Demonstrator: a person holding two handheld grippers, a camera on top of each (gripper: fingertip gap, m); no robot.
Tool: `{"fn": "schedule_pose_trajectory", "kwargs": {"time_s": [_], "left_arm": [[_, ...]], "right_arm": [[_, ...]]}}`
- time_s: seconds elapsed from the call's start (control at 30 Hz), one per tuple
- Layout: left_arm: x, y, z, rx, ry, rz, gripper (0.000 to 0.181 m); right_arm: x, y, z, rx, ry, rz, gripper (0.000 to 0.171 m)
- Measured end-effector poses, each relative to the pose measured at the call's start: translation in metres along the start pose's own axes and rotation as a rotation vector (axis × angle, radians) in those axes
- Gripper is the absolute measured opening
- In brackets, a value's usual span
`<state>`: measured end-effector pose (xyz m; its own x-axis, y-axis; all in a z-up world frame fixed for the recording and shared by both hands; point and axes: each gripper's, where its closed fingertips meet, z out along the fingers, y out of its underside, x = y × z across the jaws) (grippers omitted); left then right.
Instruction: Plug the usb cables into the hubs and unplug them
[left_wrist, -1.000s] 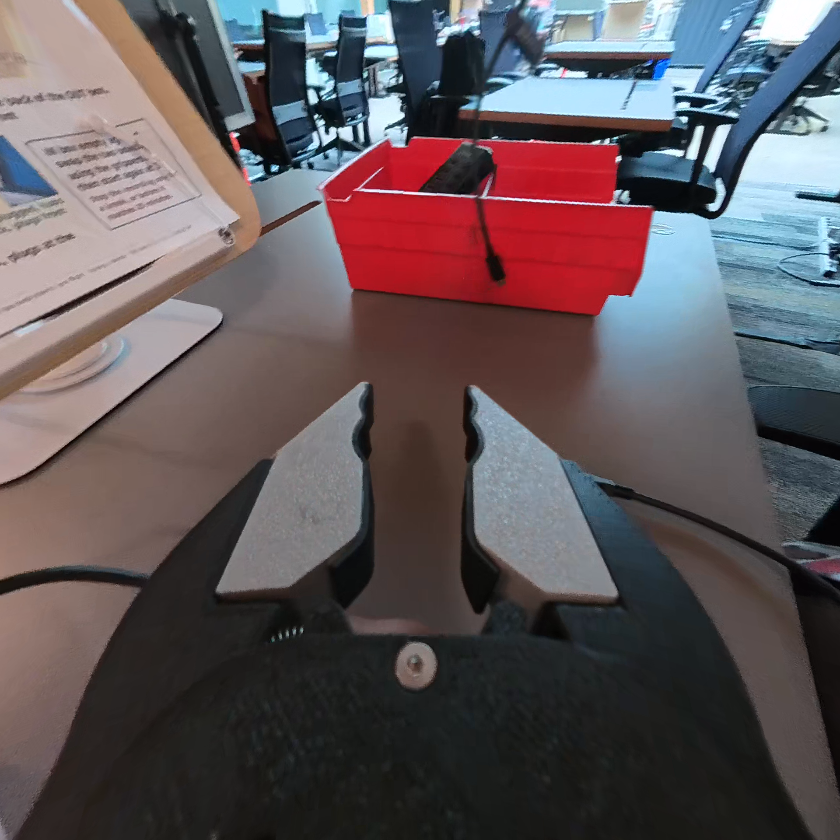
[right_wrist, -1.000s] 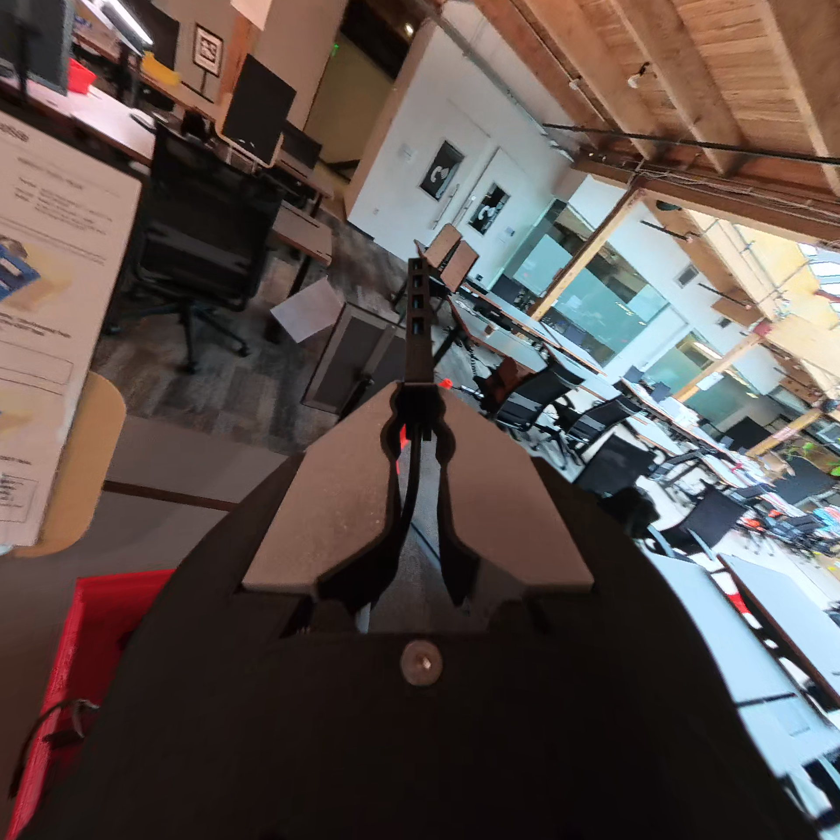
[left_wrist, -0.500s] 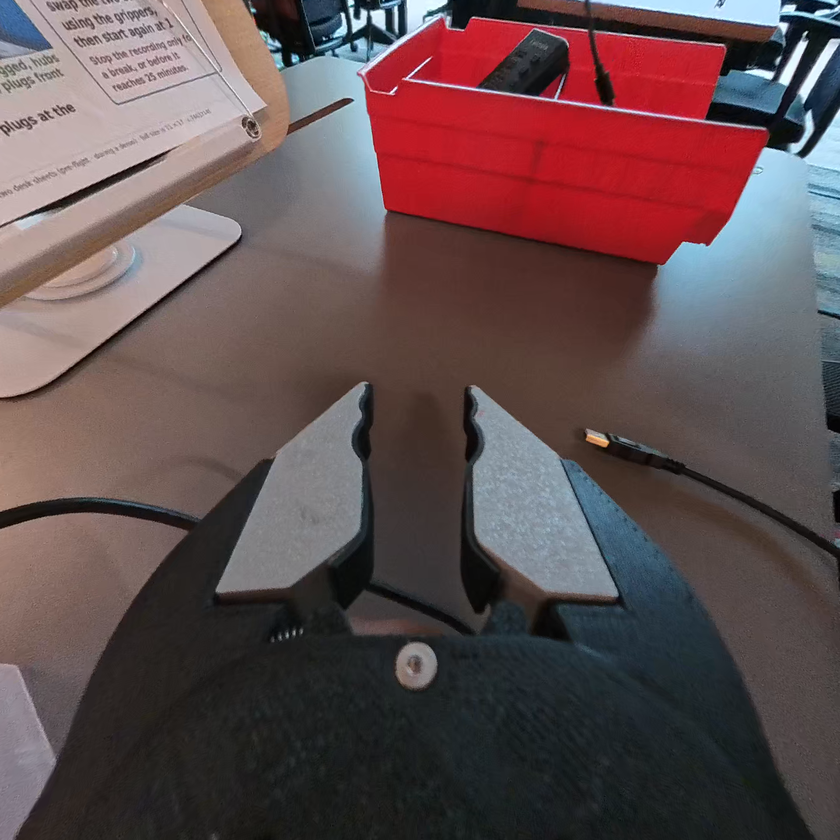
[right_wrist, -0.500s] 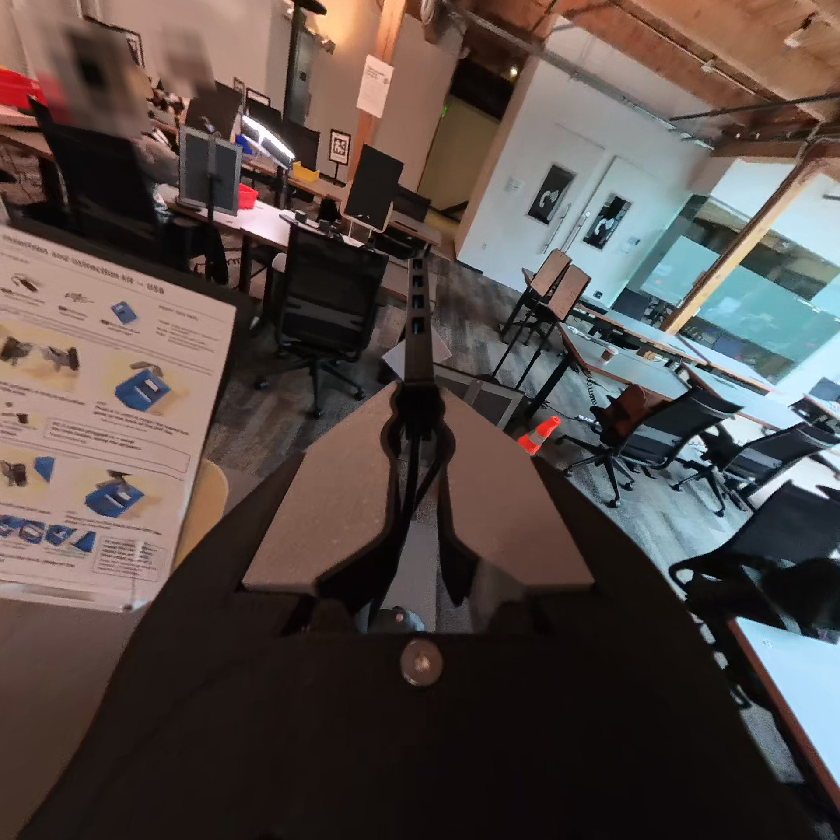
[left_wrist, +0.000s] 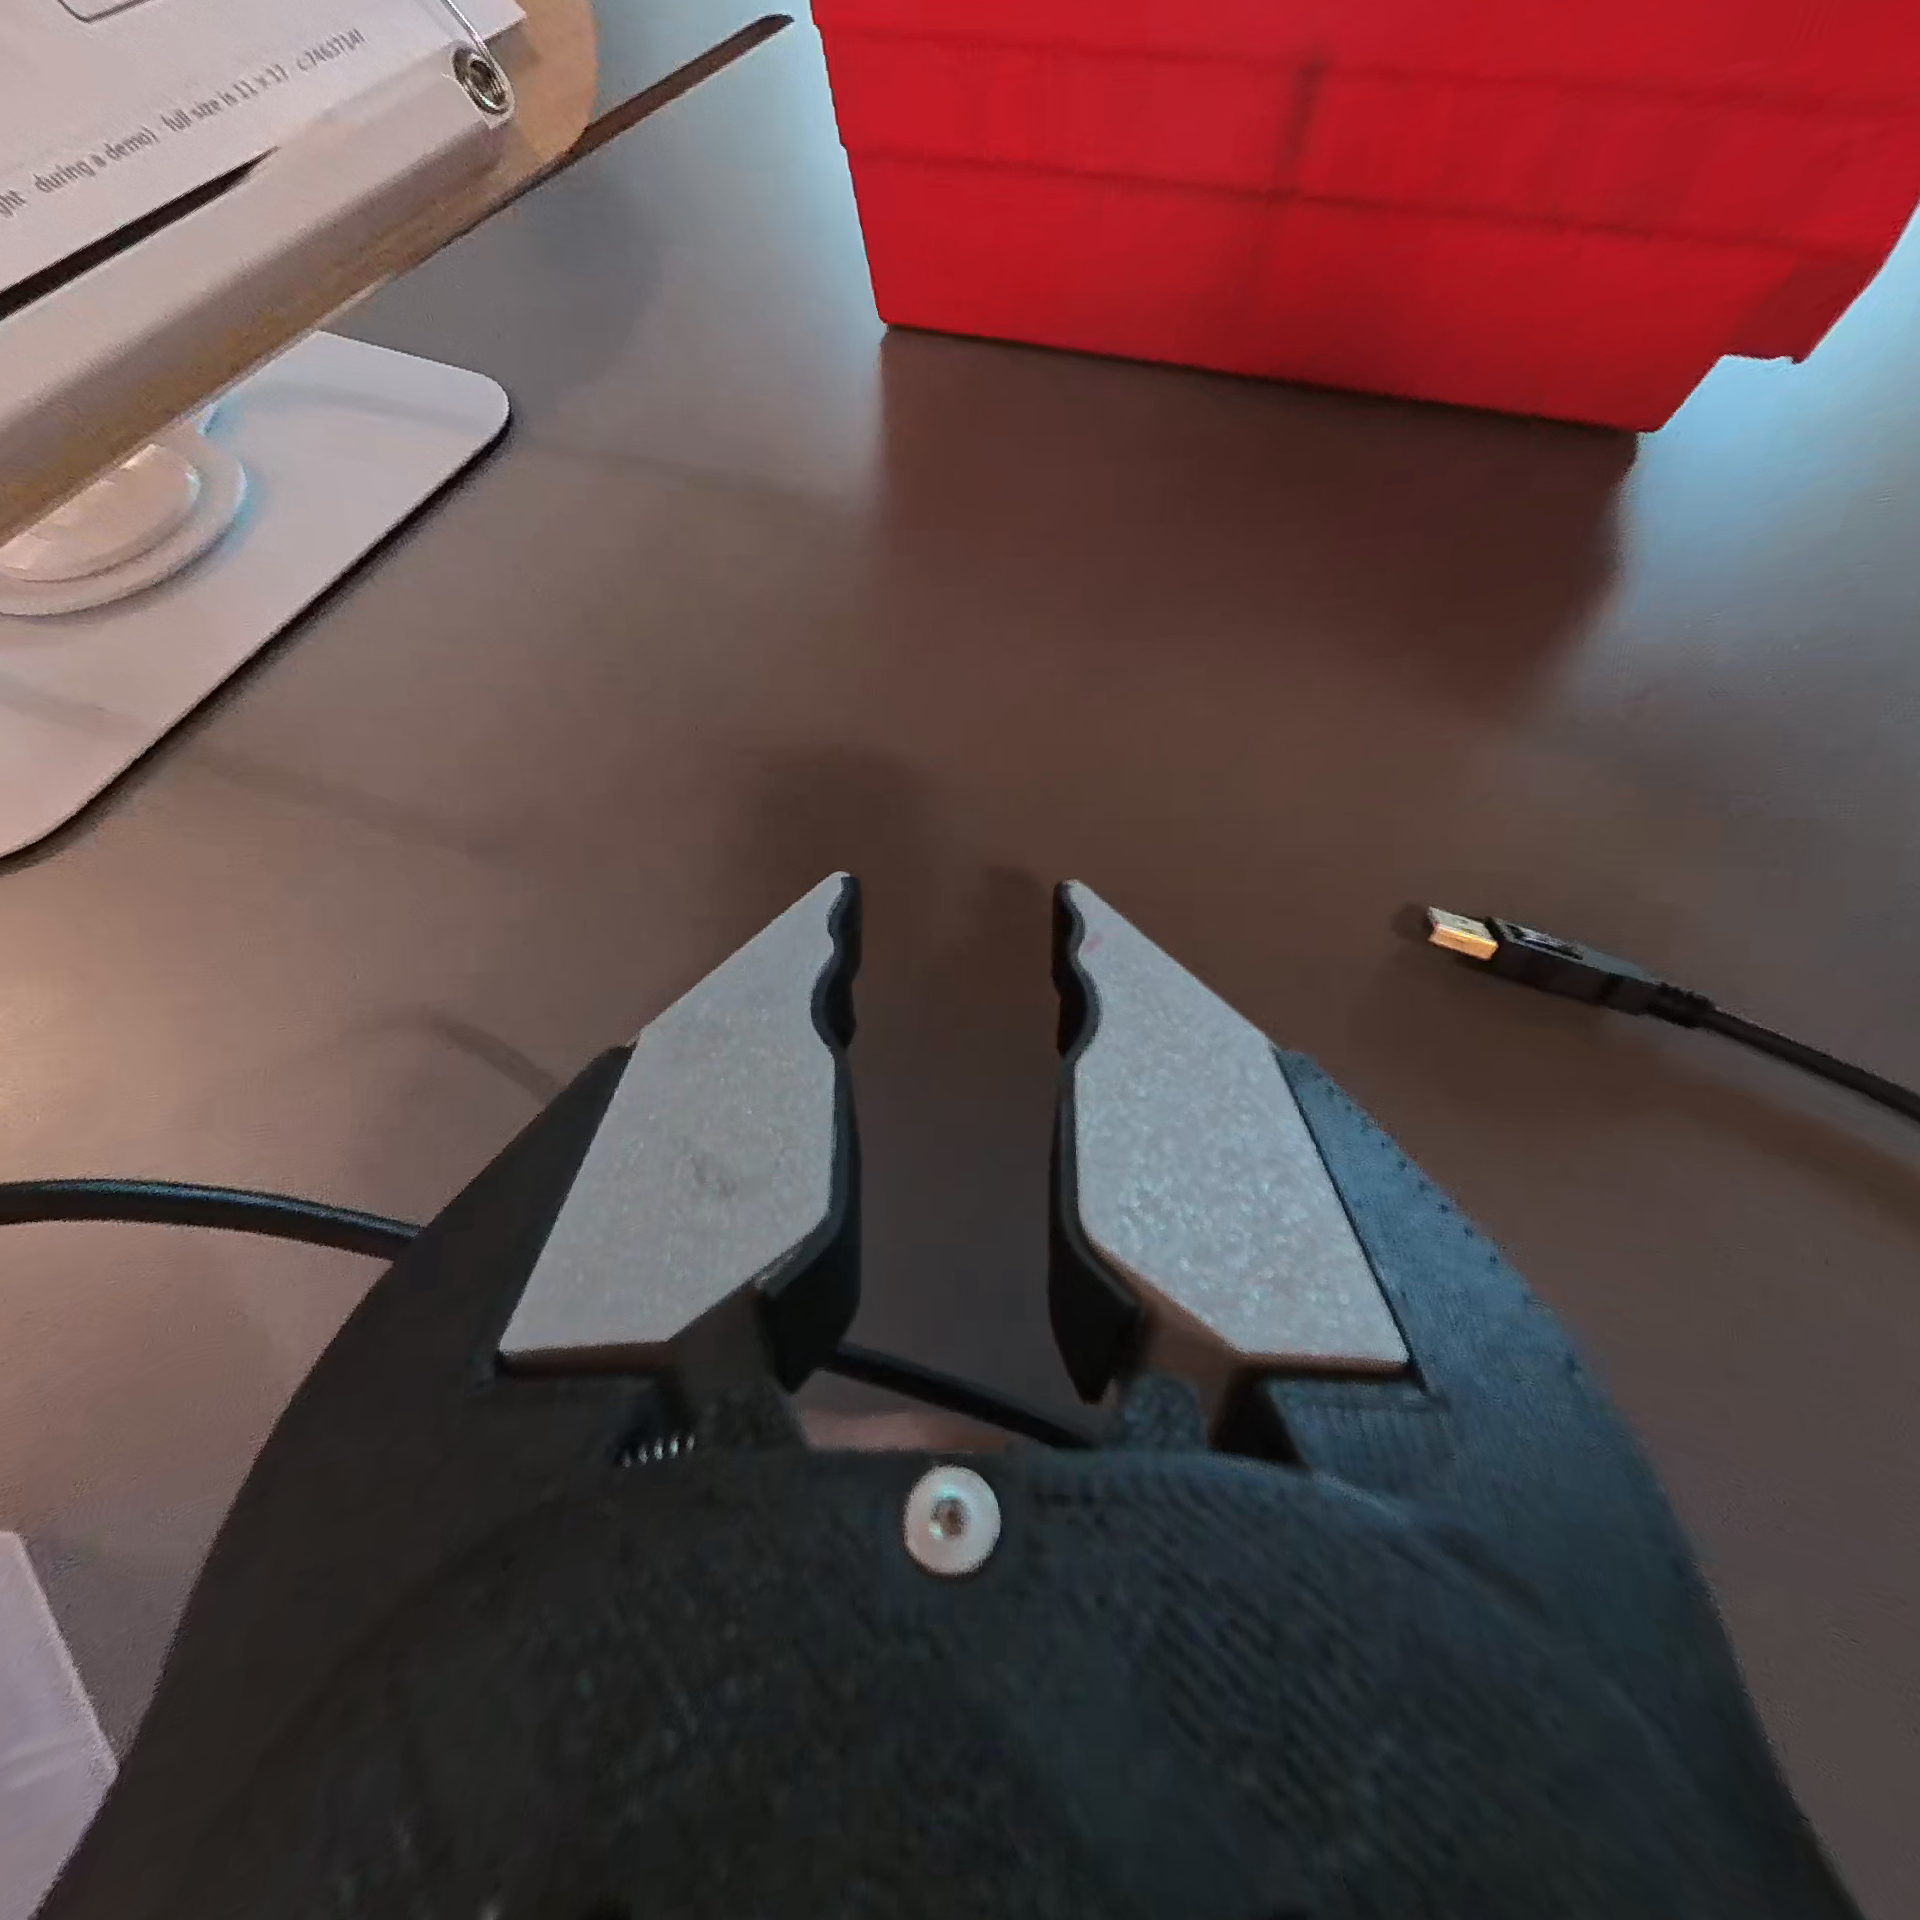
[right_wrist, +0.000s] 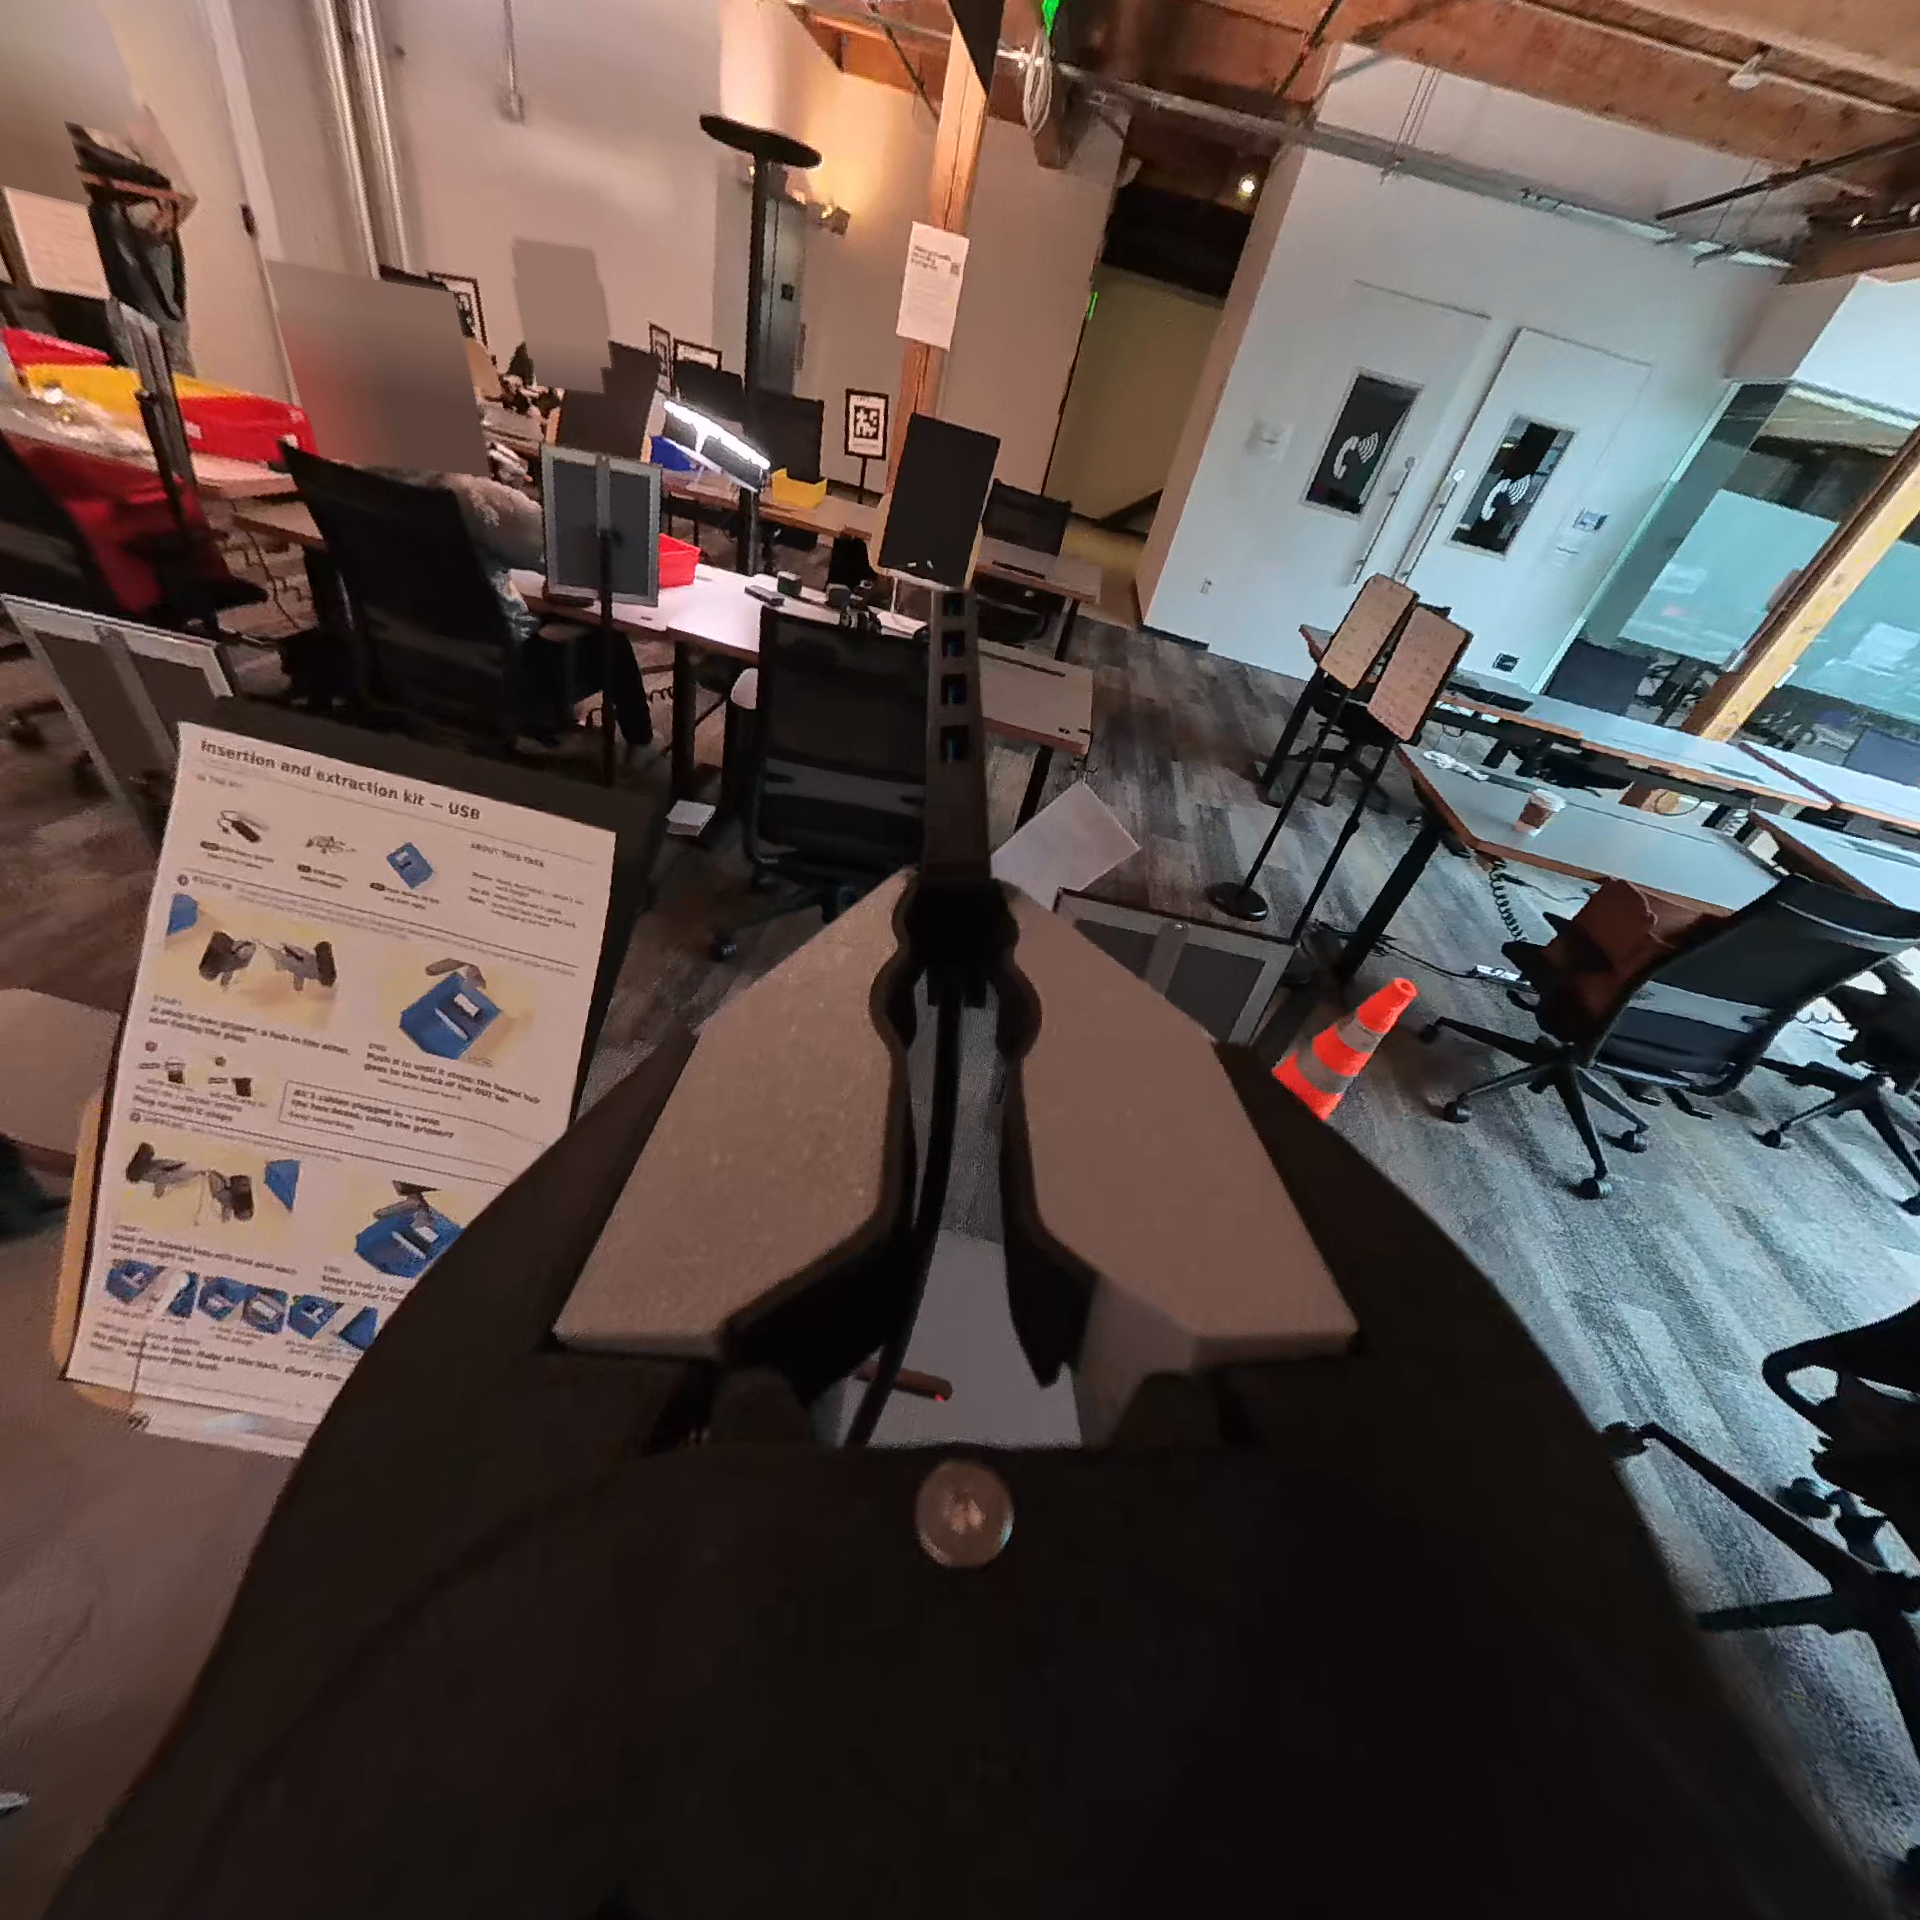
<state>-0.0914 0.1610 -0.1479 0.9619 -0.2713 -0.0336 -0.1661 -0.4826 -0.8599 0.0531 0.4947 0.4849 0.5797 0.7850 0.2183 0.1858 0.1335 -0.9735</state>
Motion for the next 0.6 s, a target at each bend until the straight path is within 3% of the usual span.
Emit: {"fn": "schedule_pose_trajectory", "kwargs": {"time_s": [0.2,0.4,0.5,0.6], "left_arm": [[0.001,-0.001,-0.002,0.012,0.007,-0.005,0.036],[0.004,0.001,0.000,-0.004,-0.004,0.031,0.036],[0.006,0.000,-0.001,-0.001,-0.003,0.036,0.035],[0.008,-0.003,-0.002,0.010,0.001,0.041,0.035]], "right_arm": [[-0.040,0.052,0.029,-0.003,-0.185,-0.037,0.007],[-0.090,0.152,0.046,-0.096,-0.438,-0.126,0.008],[-0.110,0.234,0.036,-0.258,-0.584,-0.248,0.008],[-0.123,0.342,0.019,-0.517,-0.707,-0.375,0.008]]}}
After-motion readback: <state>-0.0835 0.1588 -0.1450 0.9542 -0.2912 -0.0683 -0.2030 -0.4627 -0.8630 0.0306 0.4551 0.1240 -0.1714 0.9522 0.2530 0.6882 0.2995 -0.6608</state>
